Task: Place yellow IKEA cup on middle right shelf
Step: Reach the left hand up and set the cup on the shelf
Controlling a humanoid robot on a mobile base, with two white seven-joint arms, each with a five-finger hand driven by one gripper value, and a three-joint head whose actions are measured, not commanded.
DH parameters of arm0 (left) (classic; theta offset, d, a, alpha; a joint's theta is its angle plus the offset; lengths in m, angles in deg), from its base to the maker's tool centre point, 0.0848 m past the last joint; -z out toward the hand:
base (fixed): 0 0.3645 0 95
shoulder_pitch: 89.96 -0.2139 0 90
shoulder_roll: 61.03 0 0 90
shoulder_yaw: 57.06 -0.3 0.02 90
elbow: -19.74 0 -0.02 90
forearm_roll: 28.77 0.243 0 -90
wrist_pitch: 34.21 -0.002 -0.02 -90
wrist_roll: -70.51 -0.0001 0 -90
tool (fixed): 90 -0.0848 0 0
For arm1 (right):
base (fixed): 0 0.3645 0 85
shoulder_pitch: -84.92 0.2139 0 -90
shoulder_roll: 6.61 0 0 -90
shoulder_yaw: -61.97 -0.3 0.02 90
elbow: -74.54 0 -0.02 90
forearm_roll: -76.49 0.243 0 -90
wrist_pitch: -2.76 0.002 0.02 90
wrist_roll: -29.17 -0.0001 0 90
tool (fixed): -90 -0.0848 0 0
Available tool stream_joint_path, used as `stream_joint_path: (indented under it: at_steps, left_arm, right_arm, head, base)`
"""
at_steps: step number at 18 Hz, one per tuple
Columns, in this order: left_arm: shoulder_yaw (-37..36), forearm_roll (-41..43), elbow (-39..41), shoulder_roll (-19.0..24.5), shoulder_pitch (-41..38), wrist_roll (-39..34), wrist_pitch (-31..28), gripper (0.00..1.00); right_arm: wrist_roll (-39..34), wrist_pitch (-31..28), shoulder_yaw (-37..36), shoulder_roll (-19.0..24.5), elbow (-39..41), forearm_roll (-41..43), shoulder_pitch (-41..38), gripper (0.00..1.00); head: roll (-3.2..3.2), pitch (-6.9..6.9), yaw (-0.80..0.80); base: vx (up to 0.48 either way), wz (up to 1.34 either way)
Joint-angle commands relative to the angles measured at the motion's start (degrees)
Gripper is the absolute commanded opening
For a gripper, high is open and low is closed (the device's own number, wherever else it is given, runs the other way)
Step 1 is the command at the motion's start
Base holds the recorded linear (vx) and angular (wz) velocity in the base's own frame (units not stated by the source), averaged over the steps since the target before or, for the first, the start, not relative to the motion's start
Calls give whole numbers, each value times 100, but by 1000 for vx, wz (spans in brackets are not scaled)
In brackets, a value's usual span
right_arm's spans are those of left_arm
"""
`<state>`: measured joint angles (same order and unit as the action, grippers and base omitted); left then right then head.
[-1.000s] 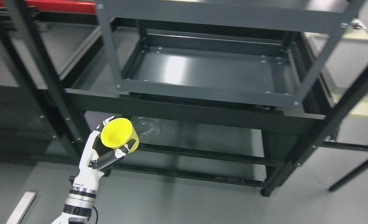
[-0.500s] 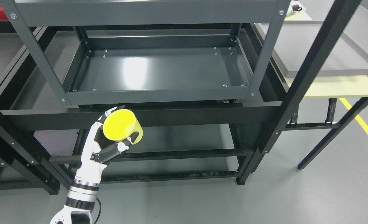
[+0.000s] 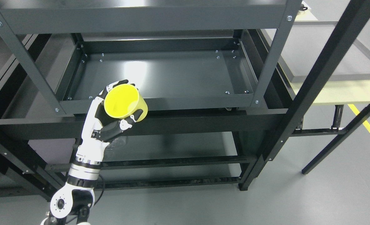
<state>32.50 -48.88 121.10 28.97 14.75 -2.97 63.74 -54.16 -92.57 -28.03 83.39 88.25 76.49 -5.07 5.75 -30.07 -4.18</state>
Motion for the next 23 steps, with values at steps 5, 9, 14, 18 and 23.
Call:
stream_joint_path:
  at_steps: [5,9,14,18,23]
  left_arm:
    - [-1490,-54,24,482,304,88,409,0]
    - [-3108,-116,24,643,672,89,909,0]
    - [-3874,-160,33,177,1805,89,1244,0]
    - [-3719,-450,33,100,2806,-60,1070,0]
    - [-3024,-459,33,100,3573,-1236,157,0]
  right_arm:
    - [1,-4,97,-100,0,141,-80,100]
    - [1,-4,97,-100,0,141,-80,99]
    - [1,-4,97,-100,0,141,-80,100]
    - [1,-4,97,-100,0,141,-80,100]
    - [1,-4,97,-100,0,141,-80,99]
  head:
    - [0,0,0]
    - [0,1,0]
    - [0,1,0]
    - [0,1,0]
    - [0,2,0]
  base:
    - [148,88]
    - [203,107]
    - [126,98]
    - [96,2]
    - [52,-31]
